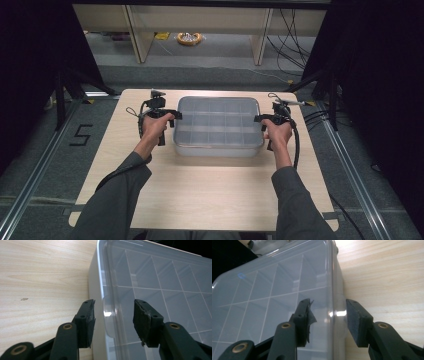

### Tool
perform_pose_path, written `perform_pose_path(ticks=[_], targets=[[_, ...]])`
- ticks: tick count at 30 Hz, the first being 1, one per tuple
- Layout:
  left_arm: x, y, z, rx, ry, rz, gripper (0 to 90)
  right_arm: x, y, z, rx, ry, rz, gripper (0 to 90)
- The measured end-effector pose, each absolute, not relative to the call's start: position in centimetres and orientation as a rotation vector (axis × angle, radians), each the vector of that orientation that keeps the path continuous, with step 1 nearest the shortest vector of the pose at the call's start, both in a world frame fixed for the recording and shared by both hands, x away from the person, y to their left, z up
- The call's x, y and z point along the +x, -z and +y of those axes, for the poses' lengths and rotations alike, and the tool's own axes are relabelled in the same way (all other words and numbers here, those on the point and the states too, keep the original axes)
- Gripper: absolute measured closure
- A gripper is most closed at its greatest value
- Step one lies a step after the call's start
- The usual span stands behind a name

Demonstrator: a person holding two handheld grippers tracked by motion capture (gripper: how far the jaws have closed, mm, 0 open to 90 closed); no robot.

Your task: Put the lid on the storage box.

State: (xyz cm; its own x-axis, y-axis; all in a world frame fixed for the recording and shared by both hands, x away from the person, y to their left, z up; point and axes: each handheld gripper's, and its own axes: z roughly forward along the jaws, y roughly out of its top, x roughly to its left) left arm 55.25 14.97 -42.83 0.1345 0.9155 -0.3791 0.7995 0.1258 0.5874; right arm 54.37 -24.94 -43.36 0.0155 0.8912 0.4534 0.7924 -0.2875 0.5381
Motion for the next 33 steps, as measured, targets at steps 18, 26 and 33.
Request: perform_pose_path(ticks=[18,26,33], targets=[[55.5,43.7,15.2,1.643,-0.088,1.674,57.3,53.7,42.7,-24.8,1.991,-1.033,1.909,61.5],[55.5,43.3,15.2,1.642,-0.145,1.668,63.5,53.5,42.6,-24.5,2.111,-1.081,1.842,61.6],[55.6,43.6,15.2,1.623,-0.143,1.693,60.3,53.5,42.4,-24.4,2.131,-1.090,1.827,60.0]])
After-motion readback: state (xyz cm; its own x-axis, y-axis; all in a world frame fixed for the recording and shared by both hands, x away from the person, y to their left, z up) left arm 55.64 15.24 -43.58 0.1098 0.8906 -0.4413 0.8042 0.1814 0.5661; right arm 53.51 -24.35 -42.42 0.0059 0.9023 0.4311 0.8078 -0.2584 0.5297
